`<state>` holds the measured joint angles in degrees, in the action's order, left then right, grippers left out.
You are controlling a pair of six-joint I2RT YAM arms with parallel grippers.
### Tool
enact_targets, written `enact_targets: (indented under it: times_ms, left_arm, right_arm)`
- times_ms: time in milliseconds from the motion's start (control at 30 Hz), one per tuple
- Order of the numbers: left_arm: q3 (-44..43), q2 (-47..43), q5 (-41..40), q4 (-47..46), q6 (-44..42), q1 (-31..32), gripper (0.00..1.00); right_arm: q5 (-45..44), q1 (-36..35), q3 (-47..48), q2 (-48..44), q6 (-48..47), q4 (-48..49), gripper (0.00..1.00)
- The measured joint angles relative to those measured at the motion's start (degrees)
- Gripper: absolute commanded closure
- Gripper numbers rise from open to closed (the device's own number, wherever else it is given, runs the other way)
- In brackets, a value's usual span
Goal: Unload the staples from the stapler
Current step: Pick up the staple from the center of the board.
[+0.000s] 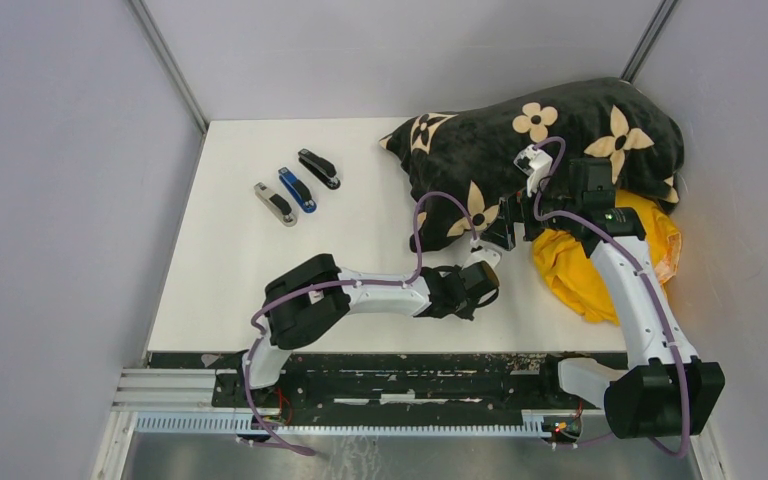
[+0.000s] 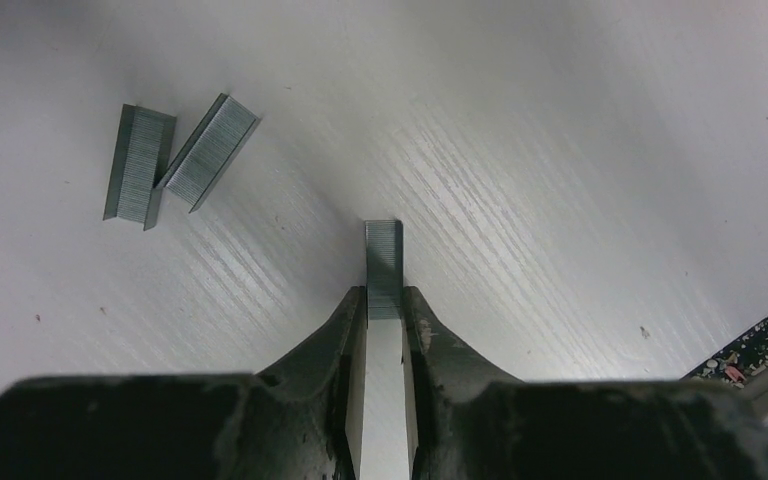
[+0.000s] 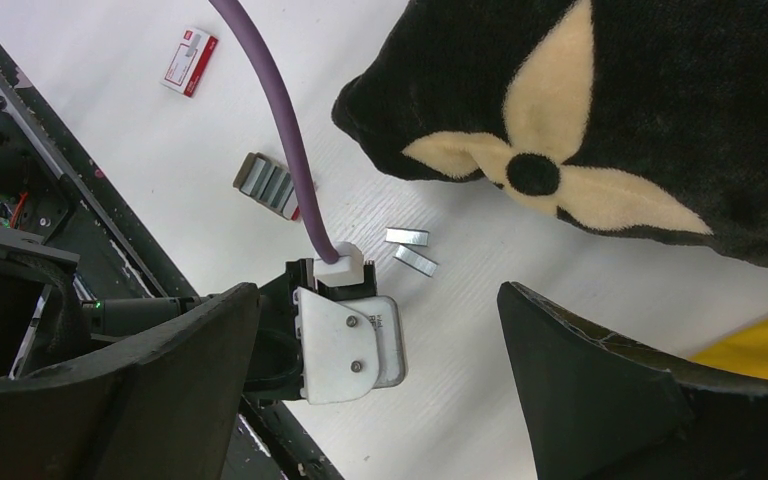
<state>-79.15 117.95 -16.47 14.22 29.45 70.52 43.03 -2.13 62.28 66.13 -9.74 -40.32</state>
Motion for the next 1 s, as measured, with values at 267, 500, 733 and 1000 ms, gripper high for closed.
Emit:
enact_targets:
  times_ms: [267, 500, 733, 1000]
  left_arm:
    - [7.8, -3.9, 1.7, -8.3, 0.1, -0.8, 0.83]
    - [23.4, -14.7, 6.0, -20.3, 2.4, -4.3, 0.84]
    - [38.6, -26.0, 13.0, -40.1, 9.6, -10.4, 0.84]
    - [54.7, -34.9, 20.4, -63.3, 21.0, -18.1, 0.84]
  right_arm:
    - [0.4, 0.0, -0.1, 0.4, 0.0, 0.0, 0.04]
    - [1.9, 0.0, -0.1, 1.2, -0.1, 0.0, 0.04]
    - [8.7, 0.0, -0.6, 3.7, 0.0, 0.2, 0.04]
    - [21.5, -2.8, -7.9, 7.9, 13.0, 12.8, 0.04]
